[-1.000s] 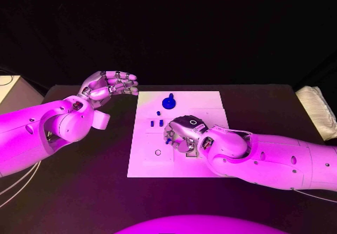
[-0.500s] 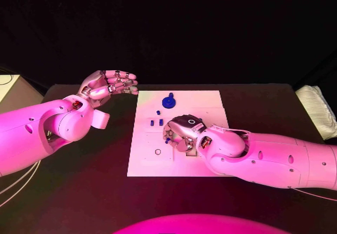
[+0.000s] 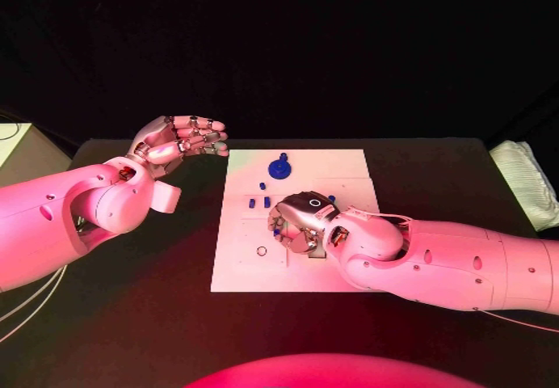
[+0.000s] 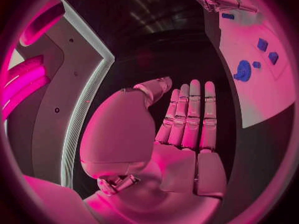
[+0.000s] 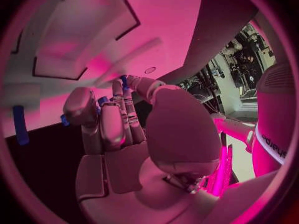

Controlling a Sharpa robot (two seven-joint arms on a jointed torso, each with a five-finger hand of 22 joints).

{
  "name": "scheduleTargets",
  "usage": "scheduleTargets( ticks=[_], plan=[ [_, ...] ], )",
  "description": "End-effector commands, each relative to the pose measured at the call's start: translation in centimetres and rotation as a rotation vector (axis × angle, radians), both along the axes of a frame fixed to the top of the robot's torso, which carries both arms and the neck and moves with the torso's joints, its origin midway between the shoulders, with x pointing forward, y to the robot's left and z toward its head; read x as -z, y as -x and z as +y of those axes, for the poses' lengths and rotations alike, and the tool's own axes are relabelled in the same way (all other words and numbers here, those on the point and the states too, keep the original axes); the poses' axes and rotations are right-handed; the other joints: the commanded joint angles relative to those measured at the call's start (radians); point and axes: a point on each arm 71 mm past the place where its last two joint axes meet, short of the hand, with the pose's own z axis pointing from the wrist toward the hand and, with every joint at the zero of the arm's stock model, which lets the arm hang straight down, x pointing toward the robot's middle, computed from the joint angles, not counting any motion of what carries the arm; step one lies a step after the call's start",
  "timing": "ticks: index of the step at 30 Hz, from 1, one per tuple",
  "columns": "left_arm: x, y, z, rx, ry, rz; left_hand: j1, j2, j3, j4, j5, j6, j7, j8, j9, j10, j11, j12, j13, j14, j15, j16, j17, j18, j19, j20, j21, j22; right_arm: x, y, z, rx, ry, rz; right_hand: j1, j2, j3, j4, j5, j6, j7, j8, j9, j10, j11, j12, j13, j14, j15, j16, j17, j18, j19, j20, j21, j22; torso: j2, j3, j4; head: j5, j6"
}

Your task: Assemble the parts on the task board

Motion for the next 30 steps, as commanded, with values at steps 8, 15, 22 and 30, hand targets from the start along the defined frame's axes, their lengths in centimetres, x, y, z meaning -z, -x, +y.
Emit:
scheduleTargets(
  ticks=[8, 15, 22, 30],
  plan=[
    [-0.1, 0.0, -0.1, 0.008, 0.026, 0.011, 0.0, 0.005, -0.006, 0.003, 0.002, 0.0, 0.006, -0.004, -0.001, -0.003, 0.003, -0.006, 0.001, 0.008, 0.003, -0.006, 0.002, 0.011, 0.007, 0.001, -0.006, -0.002, -0.1, 0.1, -0.3, -0.01, -0.033, -0.009, 0.023, -0.019, -0.067, -0.008, 0.002, -0.045, 0.012, -0.046, -0.011, -0.132, 0.022, 0.007, -0.047, -0.052, 0.022, -0.071, -0.102, 0.034, -0.058, 0.02, -0.164, -0.078, 0.0, 0.0021, 0.0003, -0.002, 0.005],
    [0.0, -0.1, 0.0, 0.006, 0.025, 0.012, 0.0, 0.005, -0.006, 0.003, 0.001, 0.0, 0.006, -0.004, -0.001, -0.003, 0.004, -0.007, 0.001, 0.008, 0.003, -0.007, 0.003, 0.011, 0.007, 0.001, -0.007, -0.003, -0.6, 0.5, -1.1, 0.003, -0.084, -0.036, 0.138, 0.026, -0.337, 0.062, 0.008, -0.057, 0.009, -0.108, -0.031, -0.238, 0.034, 0.067, -0.07, -0.112, 0.033, -0.128, -0.227, 0.055, -0.099, 0.031, -0.33, -0.16, -0.001, 0.0022, 0.0015, -0.005, 0.008],
    [0.0, -0.1, 0.1, 0.005, 0.024, 0.013, 0.0, 0.005, -0.006, 0.003, 0.001, 0.0, 0.006, -0.004, -0.002, -0.003, 0.004, -0.007, 0.001, 0.009, 0.003, -0.008, 0.003, 0.011, 0.007, 0.001, -0.007, -0.003, -2.1, 0.8, -3.5, 0.046, -0.158, -0.05, 0.176, 0.03, -0.334, 0.098, 0.013, -0.04, 0.009, -0.121, -0.035, -0.204, 0.022, 0.121, -0.067, -0.075, 0.023, -0.076, -0.177, 0.041, -0.05, 0.023, -0.242, -0.117, -0.001, 0.001, -0.0015, -0.014, 0.014],
    [0.0, -0.1, 0.0, 0.01, 0.025, 0.015, 0.0, 0.005, -0.006, 0.003, 0.001, 0.0, 0.006, -0.004, -0.002, -0.003, 0.003, -0.007, 0.001, 0.009, 0.003, -0.008, 0.003, 0.011, 0.007, 0.001, -0.008, -0.003, -4.2, -1.3, -8.2, 0.117, -0.1, -0.047, 0.166, 0.004, -0.261, 0.122, 0.016, -0.017, 0.001, -0.135, -0.038, -0.138, 0.009, 0.155, -0.073, 0.017, 0.011, 0.054, 0.0, 0.002, 0.051, 0.007, 0.005, 0.006, -0.001, 0.0003, -0.0027, -0.023, 0.024]
  ],
)
